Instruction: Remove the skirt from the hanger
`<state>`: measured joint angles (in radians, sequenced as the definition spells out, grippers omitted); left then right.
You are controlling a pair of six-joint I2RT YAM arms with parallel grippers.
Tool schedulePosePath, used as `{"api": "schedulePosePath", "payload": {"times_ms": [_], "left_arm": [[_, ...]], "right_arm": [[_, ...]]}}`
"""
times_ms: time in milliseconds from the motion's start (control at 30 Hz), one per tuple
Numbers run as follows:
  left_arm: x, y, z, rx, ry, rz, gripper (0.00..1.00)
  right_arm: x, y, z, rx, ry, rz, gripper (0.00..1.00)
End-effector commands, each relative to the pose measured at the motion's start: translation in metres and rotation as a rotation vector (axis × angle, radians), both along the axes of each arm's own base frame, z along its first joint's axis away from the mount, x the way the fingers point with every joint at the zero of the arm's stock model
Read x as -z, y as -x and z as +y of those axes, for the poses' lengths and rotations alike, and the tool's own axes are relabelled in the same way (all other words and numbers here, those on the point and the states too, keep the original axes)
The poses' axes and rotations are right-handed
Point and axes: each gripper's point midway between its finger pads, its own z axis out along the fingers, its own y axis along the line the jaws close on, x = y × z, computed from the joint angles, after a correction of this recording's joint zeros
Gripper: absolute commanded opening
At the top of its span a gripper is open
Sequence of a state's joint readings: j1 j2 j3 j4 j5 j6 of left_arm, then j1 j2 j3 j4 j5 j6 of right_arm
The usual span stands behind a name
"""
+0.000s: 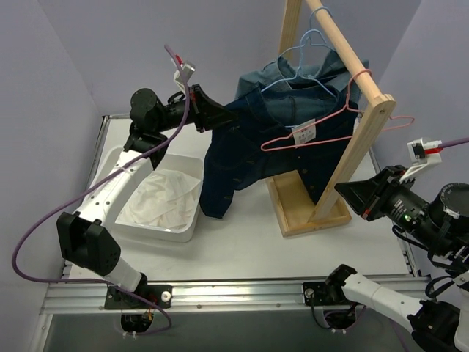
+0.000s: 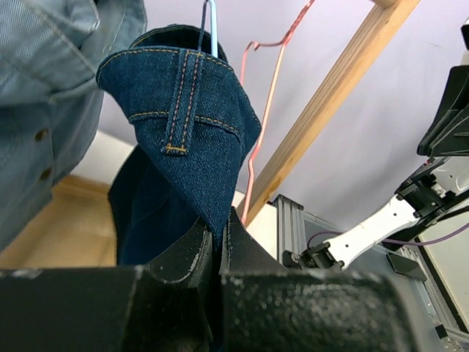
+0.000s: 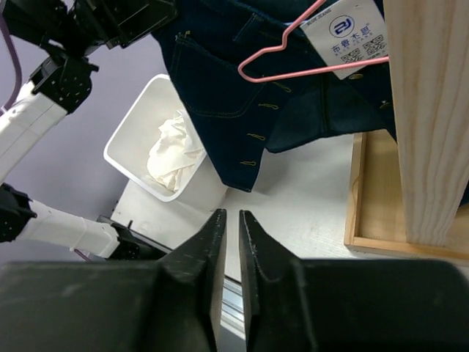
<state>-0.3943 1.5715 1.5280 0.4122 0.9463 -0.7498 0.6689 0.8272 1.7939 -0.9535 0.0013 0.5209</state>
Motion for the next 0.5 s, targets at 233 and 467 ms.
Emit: {"api": "schedulePosePath", "payload": {"times_ms": [233,467], "left_arm": [[-0.018,0.070,0.047,-0.116,-0.033,-0.063,0.02],[0.009,0.099,0.068,-0.184,-0.106,-0.003,0.02]], "right_arm": [[-0.005,-0.027,0.036,-0.078,0.008,-0.013,0.24],[-0.028,-0.050,0.079,-0.188,-0.027,-0.055,0.26]]}}
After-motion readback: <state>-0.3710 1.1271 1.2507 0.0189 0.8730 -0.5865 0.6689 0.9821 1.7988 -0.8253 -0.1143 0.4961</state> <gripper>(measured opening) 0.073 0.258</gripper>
